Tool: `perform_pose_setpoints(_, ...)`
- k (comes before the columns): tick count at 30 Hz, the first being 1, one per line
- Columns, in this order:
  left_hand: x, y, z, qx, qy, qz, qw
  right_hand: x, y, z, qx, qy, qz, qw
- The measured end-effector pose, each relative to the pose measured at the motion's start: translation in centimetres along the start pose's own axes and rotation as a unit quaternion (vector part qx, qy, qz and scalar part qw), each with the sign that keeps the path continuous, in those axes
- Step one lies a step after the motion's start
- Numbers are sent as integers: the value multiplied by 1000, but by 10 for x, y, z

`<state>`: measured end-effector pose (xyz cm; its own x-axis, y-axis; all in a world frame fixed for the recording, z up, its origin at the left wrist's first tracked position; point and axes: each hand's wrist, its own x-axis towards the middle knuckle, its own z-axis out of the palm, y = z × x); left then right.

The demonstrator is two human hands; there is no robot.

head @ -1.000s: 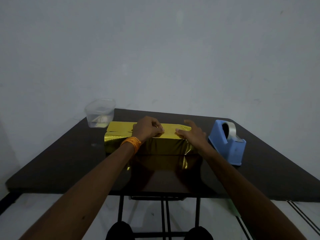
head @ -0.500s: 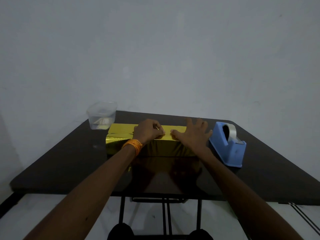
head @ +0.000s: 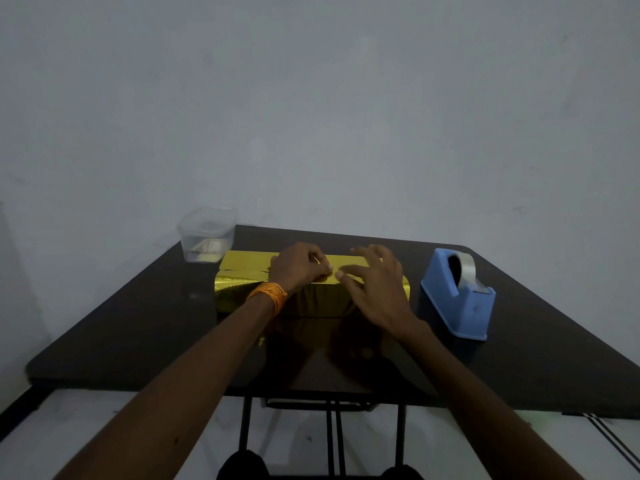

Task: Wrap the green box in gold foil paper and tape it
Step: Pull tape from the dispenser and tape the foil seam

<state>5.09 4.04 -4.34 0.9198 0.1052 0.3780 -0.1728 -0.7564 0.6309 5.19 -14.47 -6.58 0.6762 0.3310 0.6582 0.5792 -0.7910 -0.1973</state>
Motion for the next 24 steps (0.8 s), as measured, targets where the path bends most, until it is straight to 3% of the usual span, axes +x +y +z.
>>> perform_pose_setpoints(6,-2,2,0,7,5,1,1000,-12,11,5,-36,-9,-52,998)
perform_pose_setpoints(10,-2,2,1,6,3,-3,1000,-13,12,4,-25,35,-85,995)
perform_pose_setpoints(17,0,-1,0,4,0,-3,1000,-24,24,-6,-121,24,6,992)
perform_pose_setpoints(20,-1,-1,0,-1,-2,-1,1000,-28,27,-12,-90,49,41,994)
perform_pose_setpoints(24,1,-3,-1,7,-5,1,1000,-21,29,-22,-66,85,21,994)
